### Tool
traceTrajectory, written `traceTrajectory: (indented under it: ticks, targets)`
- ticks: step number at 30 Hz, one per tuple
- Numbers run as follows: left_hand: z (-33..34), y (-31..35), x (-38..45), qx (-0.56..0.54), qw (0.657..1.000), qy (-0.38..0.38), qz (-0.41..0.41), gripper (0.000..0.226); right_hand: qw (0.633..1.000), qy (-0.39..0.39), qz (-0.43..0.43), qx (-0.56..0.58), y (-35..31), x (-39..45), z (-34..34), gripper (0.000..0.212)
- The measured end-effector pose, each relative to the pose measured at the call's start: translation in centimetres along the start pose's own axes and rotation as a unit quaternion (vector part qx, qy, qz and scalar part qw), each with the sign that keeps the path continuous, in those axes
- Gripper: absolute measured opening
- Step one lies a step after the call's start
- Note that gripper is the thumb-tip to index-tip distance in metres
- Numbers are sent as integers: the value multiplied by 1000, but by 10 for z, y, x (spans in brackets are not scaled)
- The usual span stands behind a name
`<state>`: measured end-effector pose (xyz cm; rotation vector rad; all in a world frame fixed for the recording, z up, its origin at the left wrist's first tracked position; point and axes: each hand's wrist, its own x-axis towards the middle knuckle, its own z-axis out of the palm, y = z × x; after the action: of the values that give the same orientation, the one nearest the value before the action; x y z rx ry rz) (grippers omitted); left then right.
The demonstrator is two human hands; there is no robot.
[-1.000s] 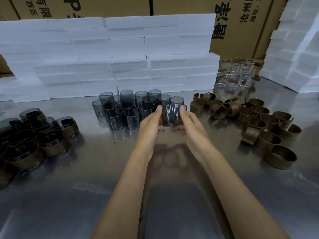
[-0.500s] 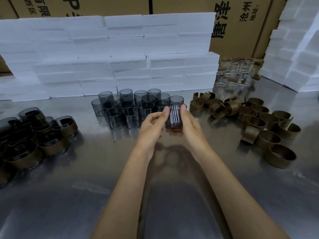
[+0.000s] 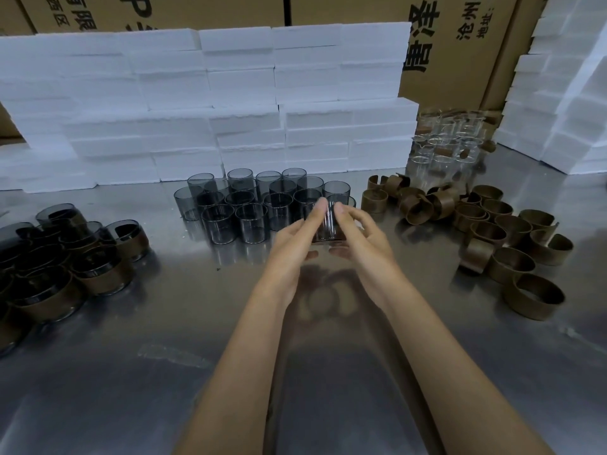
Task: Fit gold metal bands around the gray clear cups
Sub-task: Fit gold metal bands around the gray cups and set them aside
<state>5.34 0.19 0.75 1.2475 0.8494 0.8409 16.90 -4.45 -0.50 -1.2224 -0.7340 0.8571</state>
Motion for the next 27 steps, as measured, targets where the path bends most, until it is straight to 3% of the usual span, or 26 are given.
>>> traceTrajectory:
  ticks: [3, 7, 11, 17, 19, 23, 27]
  targets:
    - [2, -3, 0, 6, 998, -62, 0, 56, 992, -90, 65, 61, -5, -3, 5, 58]
    - [0, -6, 4, 51, 996, -74, 9, 56, 991, -102, 78, 49, -8, -4, 5, 69]
    - [0, -8, 6, 53, 996, -75, 14, 63, 991, -69, 87, 72, -8, -3, 4, 63]
    - [0, -7, 6, 18, 997, -53, 59, 39, 993, -25, 52, 100, -9, -1, 1, 48]
    - [-4, -6, 6, -19, 996, -45, 78, 41, 986, -41, 51, 153, -5, 0, -1, 46]
    - [-9, -6, 7, -52, 988, -107, 98, 55, 946, -72, 136, 284, -7, 0, -9, 52]
    - [-6, -5, 7, -53, 986, -115, 113, 56, 931, -54, 175, 315, -7, 4, -11, 46]
